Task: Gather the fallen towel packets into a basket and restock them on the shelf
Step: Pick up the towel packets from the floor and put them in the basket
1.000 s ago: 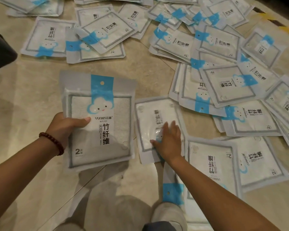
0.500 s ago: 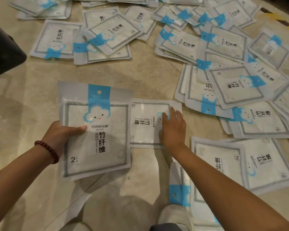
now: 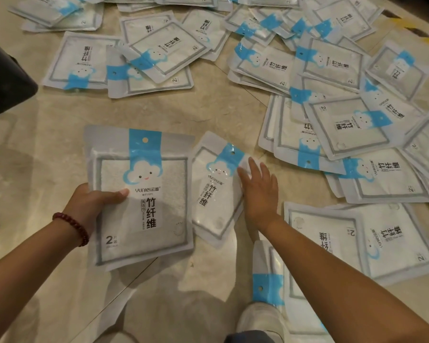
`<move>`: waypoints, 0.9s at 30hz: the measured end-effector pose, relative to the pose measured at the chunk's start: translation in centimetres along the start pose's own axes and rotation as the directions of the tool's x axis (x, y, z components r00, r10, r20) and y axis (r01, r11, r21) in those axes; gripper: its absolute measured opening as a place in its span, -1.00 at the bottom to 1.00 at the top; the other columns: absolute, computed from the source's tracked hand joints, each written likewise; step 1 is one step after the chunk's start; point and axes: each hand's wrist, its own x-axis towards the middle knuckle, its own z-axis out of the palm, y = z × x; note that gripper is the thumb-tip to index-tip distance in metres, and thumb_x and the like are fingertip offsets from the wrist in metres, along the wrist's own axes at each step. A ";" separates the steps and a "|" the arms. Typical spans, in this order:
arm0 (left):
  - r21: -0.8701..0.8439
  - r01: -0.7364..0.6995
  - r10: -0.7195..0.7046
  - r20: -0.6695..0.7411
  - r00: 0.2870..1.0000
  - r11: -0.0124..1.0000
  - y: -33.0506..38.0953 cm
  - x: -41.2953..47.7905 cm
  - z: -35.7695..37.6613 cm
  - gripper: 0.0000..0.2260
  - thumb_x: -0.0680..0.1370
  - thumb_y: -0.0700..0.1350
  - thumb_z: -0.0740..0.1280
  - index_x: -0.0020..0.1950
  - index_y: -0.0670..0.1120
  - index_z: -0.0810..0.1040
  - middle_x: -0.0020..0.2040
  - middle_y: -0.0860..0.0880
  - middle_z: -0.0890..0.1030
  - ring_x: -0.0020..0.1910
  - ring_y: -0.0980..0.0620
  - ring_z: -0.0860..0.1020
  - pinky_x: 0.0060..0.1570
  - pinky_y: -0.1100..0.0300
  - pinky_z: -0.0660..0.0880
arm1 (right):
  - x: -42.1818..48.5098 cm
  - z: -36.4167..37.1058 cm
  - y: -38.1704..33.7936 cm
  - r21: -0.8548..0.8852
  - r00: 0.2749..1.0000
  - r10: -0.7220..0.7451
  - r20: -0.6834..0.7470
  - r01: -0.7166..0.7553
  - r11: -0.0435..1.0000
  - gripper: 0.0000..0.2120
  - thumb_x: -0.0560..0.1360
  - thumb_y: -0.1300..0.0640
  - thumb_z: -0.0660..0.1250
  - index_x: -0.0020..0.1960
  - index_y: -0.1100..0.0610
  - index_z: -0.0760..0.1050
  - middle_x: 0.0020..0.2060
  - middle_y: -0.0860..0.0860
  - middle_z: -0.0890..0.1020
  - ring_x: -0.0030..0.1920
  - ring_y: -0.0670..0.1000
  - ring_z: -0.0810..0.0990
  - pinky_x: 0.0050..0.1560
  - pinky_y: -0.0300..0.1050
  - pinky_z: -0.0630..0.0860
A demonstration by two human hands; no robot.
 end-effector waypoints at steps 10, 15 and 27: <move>0.018 0.039 -0.037 -0.091 0.995 0.999 -0.5 -0.1 -0.4 -0.87 0.41 -0.29 0.40 -0.10 -0.10 0.55 -0.32 0.01 0.68 -0.34 0.00 0.64 -0.40 0.15 0.52 | -1.1 0.9 -4.1 0.345 0.835 0.540 0.106 -0.540 0.767 -0.27 0.27 -0.20 0.50 0.20 0.23 0.32 0.20 0.12 0.31 0.21 0.13 0.31 0.13 -0.02 0.34; -0.028 0.052 -0.055 -0.118 0.991 0.998 -0.8 -0.1 -0.8 -0.86 0.42 -0.30 0.40 -0.09 -0.10 0.56 -0.20 -0.05 0.67 -0.25 -0.03 0.64 -0.33 0.12 0.52 | -1.2 -0.1 -4.7 0.575 0.912 0.408 0.038 -0.354 0.737 -0.76 0.49 0.25 0.28 0.12 0.26 0.35 -0.01 0.13 0.50 0.05 0.17 0.52 -0.10 -0.07 0.41; -0.159 0.068 -0.068 0.007 0.998 0.985 -0.6 0.3 1.0 -0.81 0.45 -0.01 0.39 -0.01 -0.08 0.60 -0.14 -0.04 0.70 -0.24 0.02 0.68 -0.37 0.18 0.58 | -3.2 -6.4 -5.6 0.947 0.958 0.251 -0.139 0.054 0.317 -0.69 0.44 0.36 0.29 0.06 0.03 0.44 -0.17 -0.21 0.56 -0.22 -0.37 0.54 -0.22 -0.45 0.48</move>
